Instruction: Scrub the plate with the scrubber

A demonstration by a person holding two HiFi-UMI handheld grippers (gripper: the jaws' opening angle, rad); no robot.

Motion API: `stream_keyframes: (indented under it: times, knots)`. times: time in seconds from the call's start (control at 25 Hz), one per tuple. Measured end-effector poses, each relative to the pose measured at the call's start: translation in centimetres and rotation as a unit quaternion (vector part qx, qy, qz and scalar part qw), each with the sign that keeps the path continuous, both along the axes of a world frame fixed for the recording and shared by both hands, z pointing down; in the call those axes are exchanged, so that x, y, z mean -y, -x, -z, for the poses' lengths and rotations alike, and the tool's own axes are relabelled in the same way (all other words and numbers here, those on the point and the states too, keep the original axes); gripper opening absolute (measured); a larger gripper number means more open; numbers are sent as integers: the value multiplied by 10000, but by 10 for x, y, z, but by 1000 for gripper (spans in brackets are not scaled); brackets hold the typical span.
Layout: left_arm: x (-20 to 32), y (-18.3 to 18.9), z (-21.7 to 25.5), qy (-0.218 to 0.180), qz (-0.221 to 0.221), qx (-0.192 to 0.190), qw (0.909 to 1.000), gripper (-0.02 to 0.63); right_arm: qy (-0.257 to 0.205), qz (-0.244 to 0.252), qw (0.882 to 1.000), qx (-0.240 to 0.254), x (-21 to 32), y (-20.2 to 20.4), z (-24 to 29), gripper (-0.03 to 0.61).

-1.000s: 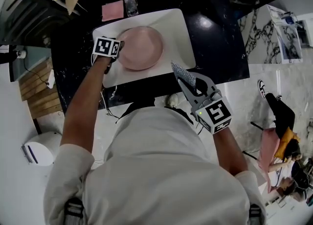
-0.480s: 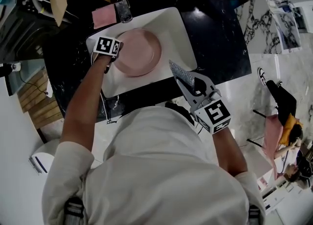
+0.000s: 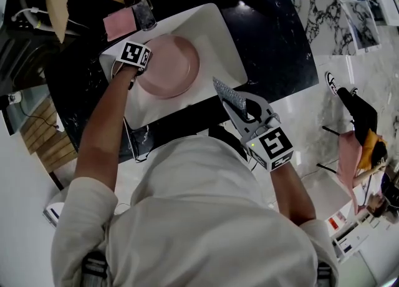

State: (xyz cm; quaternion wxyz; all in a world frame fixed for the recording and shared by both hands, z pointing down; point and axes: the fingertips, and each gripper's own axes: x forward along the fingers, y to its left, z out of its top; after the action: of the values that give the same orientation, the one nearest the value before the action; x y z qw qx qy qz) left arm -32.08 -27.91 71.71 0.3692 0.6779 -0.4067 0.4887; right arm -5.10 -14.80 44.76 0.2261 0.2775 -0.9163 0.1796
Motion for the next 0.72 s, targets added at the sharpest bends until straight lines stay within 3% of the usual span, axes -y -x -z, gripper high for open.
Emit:
stream_keyframes:
  times: [0.12, 0.24, 0.4, 0.72]
  knots:
    - [1, -2, -5, -18, -105, 136, 9999, 188, 51, -83, 9999, -27, -2, -3, -2, 76]
    - [4, 3, -6, -112, -152, 373, 9991, 109, 83, -157, 9998, -39, -4, -6, -5, 77]
    - [3, 5, -6, -151, -235, 470, 9985, 100, 132, -215, 9997, -45, -6, -8, -7, 77]
    - [-5, -1, 17, -343, 646, -401, 9965, 38, 65, -209, 9998, 4, -4, -18, -3, 77]
